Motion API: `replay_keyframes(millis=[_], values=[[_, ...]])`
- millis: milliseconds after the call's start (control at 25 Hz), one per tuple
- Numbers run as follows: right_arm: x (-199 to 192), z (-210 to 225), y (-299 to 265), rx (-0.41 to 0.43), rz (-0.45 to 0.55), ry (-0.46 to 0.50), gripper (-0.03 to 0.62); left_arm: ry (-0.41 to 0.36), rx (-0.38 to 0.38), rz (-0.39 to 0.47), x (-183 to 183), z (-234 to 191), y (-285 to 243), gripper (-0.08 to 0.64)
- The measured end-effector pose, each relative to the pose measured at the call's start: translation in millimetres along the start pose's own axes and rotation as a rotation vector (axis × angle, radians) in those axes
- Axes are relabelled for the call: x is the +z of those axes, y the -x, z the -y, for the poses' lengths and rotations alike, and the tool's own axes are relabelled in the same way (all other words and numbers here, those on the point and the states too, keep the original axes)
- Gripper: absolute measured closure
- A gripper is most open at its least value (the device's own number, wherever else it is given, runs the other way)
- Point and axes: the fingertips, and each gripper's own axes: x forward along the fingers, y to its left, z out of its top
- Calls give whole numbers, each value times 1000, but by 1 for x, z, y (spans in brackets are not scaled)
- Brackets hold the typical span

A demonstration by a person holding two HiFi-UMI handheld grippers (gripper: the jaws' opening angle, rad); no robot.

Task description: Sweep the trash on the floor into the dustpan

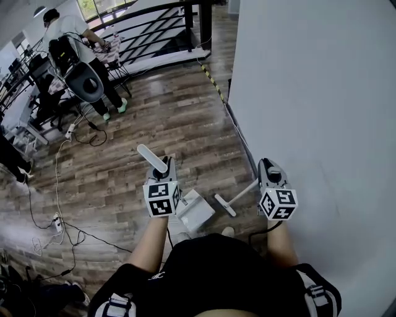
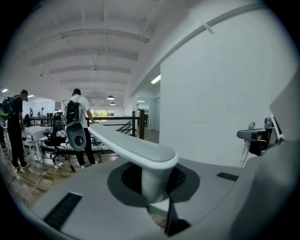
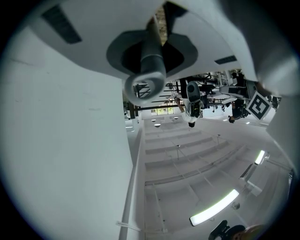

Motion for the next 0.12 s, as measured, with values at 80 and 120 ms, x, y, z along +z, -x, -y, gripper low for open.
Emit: replay_keyframes(millis=[80, 120], values=[[4, -1, 6, 4, -8, 1, 545, 14, 4, -13, 0, 0, 6, 512], [7, -2, 8, 5, -12, 1, 545, 20, 6, -19, 1, 1, 9, 511]])
